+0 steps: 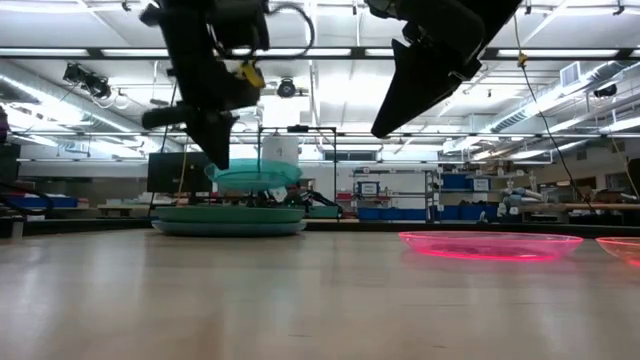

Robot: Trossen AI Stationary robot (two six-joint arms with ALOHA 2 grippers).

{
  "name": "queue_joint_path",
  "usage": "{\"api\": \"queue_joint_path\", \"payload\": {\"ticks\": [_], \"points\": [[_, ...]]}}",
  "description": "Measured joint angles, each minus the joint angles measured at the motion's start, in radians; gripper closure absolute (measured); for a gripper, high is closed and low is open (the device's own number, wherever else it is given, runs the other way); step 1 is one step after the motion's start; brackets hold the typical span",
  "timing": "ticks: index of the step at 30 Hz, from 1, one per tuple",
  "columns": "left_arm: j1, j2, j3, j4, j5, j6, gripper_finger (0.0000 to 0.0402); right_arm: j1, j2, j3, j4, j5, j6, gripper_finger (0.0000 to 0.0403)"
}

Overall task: Stack plastic plates
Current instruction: Stack the light blue plate on top of the light green plate, then stack the pink plate on top of the light blue plate

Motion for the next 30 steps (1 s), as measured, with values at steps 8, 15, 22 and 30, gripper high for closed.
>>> {"api": "queue_joint_path", "payload": {"ticks": [8, 15, 22, 30], "points": [[0.232, 0.018, 0.0, 0.008, 0.101, 0.0, 0.0399, 0.0, 0.0, 0.0, 0.003, -0.001, -0.001, 0.0324], [0.289, 0.075, 0.0, 0.05, 0.188, -0.047, 0.0382, 0.0, 0.0, 0.0, 0.024, -0.002, -0.005, 0.0324], [0.258, 0.106, 0.0, 0.059, 0.18, -0.087, 0.0286, 0.0, 0.0, 0.0, 0.04, -0.01, -0.02, 0.0324], [0.157, 0.028, 0.001, 0.066, 0.1, -0.106, 0.0215, 0.0, 0.0, 0.0, 0.037, -0.032, -0.009, 0.0324]]}}
